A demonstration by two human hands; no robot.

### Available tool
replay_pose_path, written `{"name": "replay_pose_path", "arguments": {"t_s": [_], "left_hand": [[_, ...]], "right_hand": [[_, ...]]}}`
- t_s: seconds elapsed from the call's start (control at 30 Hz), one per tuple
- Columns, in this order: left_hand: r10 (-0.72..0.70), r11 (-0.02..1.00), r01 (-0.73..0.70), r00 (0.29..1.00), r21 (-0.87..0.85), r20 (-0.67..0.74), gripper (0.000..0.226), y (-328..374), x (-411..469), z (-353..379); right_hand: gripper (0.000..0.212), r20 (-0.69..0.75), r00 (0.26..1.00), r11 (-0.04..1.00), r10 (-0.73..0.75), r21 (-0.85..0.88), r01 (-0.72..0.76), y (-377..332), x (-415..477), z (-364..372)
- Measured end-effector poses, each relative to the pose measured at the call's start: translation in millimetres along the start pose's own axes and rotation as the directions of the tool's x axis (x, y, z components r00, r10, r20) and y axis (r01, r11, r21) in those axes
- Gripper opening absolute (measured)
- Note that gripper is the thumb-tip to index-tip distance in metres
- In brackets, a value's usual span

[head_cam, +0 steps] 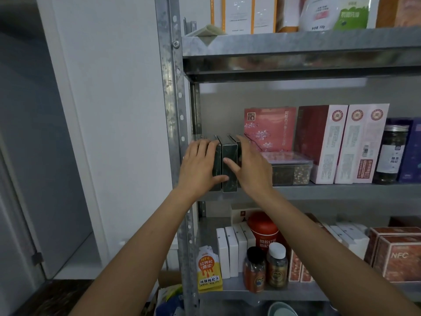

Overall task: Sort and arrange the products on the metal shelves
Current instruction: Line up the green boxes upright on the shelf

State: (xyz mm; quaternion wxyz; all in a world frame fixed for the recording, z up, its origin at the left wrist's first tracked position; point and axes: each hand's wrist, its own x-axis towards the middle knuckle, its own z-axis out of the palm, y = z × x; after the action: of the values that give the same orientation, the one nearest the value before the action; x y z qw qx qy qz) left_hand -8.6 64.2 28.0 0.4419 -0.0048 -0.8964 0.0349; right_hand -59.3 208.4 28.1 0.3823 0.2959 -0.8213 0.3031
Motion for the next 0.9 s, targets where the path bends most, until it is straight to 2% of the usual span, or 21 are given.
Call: {"name": "replay_pose_path", "arguments": {"t_s": [0.1,0.13,0.23,0.3,0.37,0.47,0.57,0.7,0.9], "left_hand": [[-0.008,0.999,0.009,0.999,0.031,-0.035,0.092,1,0,3],[-0.008,0.999,0.010,0.999,0.040,-0.042,0.092,0,0,4],[-0.006,0.998,0.009,0.999,0.068,-0.050,0.091,1,0,6],[-0.005,0.995,0.009,0.999,0.095,-0.040,0.091,1,1,6],[-0.005,0.992,0.008,1.000,0.123,-0.029,0.091,0,1,6],[-0.001,0.988,0.004,1.000,0.154,-0.018,0.092,1,0,6],[-0.006,0.986,0.007,1.000,0.168,-0.006,0.092,3,1,5],[-0.019,0.987,0.016,1.000,0.161,0.018,0.091,5,1,3],[-0.054,0.995,0.049,0.996,0.084,0.065,0.082,11,1,-3]], "right_hand": [[0.050,-0.152,0.988,0.999,0.014,-0.034,-0.020,6,12,-3],[0.047,-0.155,0.988,0.998,0.022,-0.061,-0.032,11,16,-4],[0.050,0.088,0.996,0.976,0.009,-0.216,0.011,31,22,-1],[0.051,0.180,0.984,0.978,-0.001,-0.207,0.039,39,20,2],[0.052,0.128,0.992,0.996,0.003,-0.092,0.009,38,13,5],[0.052,-0.051,0.998,0.992,0.023,0.127,-0.017,24,-6,5],[0.046,-0.204,0.977,0.974,0.056,0.226,-0.008,13,-24,5],[0.041,-0.227,0.950,0.897,0.213,0.431,-0.099,0,-34,-5],[0.043,-0.246,0.919,0.789,0.307,0.607,-0.101,-10,-64,-45]]}}
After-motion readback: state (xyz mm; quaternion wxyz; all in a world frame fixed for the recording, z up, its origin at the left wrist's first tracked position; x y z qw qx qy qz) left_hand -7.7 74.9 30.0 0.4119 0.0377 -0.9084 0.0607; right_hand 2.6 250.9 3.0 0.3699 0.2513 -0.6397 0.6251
